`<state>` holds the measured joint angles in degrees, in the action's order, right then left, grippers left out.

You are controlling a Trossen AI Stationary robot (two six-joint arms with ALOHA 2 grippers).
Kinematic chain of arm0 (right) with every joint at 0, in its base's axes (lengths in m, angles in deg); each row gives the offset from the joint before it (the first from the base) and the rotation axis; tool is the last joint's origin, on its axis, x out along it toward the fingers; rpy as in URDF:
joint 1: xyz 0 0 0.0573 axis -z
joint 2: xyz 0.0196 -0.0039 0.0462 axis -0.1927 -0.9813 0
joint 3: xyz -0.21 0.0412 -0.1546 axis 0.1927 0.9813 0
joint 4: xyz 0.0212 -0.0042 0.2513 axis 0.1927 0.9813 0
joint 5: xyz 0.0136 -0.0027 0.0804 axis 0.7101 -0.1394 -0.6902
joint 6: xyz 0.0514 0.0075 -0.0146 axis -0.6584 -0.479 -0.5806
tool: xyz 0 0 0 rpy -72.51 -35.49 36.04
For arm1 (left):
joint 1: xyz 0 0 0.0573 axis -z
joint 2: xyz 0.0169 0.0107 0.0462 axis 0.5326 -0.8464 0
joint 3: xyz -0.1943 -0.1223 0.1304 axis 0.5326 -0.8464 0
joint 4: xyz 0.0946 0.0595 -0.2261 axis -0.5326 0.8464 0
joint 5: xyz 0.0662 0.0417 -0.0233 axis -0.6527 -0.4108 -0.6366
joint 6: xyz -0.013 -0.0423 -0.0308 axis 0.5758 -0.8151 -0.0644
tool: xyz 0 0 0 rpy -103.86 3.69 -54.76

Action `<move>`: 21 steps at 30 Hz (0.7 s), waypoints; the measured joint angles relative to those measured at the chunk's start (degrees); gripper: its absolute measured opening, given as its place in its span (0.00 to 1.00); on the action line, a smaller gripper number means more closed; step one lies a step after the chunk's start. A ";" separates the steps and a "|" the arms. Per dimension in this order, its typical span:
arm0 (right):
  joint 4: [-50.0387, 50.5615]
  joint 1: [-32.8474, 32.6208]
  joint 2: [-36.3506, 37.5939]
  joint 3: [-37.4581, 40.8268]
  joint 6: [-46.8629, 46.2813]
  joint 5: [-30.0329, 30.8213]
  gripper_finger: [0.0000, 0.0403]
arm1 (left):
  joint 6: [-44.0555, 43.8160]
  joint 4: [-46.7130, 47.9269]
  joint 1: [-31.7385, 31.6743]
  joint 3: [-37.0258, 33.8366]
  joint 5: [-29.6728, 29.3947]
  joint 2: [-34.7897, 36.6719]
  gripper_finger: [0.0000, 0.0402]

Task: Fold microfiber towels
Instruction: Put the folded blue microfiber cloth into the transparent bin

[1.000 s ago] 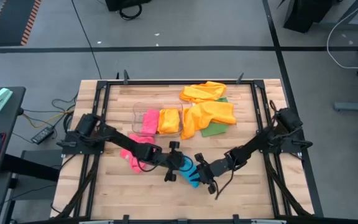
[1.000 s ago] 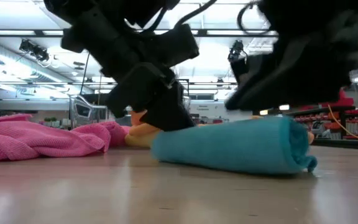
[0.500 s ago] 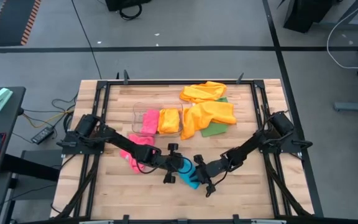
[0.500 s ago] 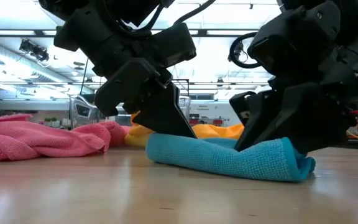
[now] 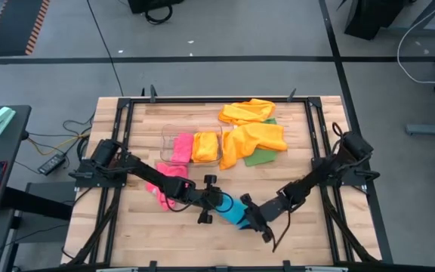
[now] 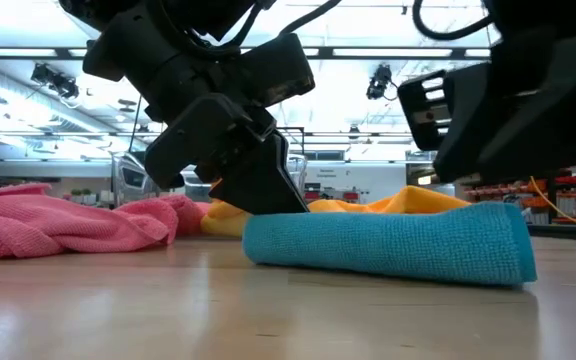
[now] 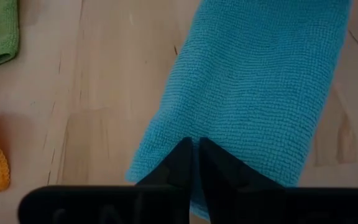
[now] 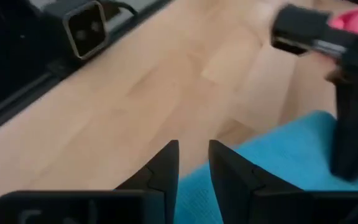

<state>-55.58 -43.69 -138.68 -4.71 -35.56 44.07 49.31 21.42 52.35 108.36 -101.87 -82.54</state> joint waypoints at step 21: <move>-2.59 -2.64 -7.39 -0.63 12.94 10.64 0.74 | -0.80 0.26 -0.11 0.00 0.00 -0.02 0.08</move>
<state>-58.17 -46.33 -146.08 -5.33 -22.62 54.72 48.50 21.69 52.24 108.36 -101.87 -82.56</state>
